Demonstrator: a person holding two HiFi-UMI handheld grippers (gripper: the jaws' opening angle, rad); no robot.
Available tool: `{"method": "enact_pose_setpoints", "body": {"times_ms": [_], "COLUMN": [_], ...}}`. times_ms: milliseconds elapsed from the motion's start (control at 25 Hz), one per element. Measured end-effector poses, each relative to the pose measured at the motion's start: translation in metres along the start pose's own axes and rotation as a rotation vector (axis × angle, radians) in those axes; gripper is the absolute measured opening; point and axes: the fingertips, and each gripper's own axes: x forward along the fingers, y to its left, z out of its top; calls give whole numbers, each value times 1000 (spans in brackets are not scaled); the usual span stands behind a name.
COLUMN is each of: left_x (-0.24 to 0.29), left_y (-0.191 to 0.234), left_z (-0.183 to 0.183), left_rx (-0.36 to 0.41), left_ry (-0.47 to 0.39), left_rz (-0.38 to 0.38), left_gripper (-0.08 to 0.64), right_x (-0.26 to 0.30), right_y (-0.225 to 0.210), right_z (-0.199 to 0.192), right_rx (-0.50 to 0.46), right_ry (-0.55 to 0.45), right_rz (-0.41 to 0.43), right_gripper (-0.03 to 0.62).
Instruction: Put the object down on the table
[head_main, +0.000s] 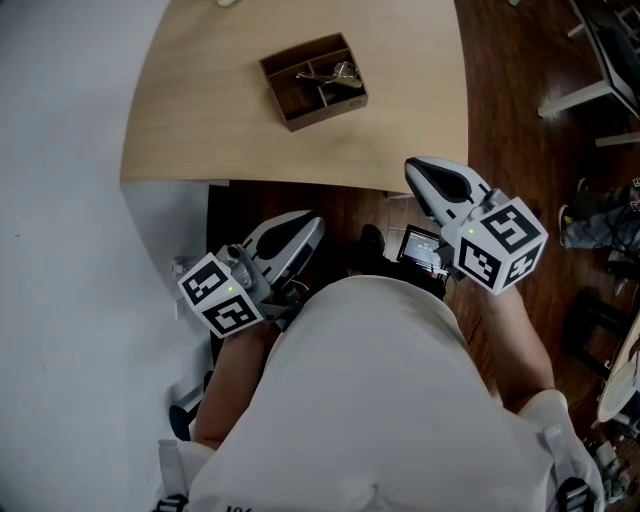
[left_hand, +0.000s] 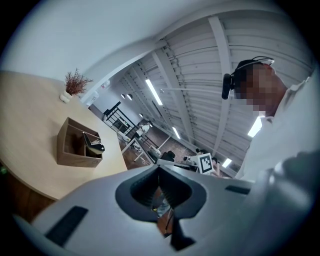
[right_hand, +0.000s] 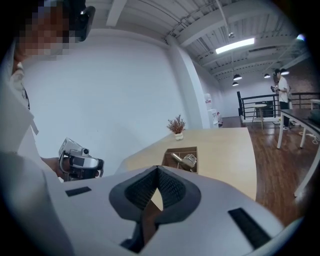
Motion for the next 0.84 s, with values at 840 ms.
{"method": "enact_pose_setpoints", "body": {"times_ms": [840], "left_x": [9], "left_y": [-9], "left_z": [-5], "left_rx": [-2], "left_ry": [10], "left_rz": [-6], "left_gripper": [-2], "right_x": [-13], "right_y": [-13], "right_z": [0], "right_rx": [3], "right_ry": [-16], "right_rz": [-15], "right_gripper": [2]}}
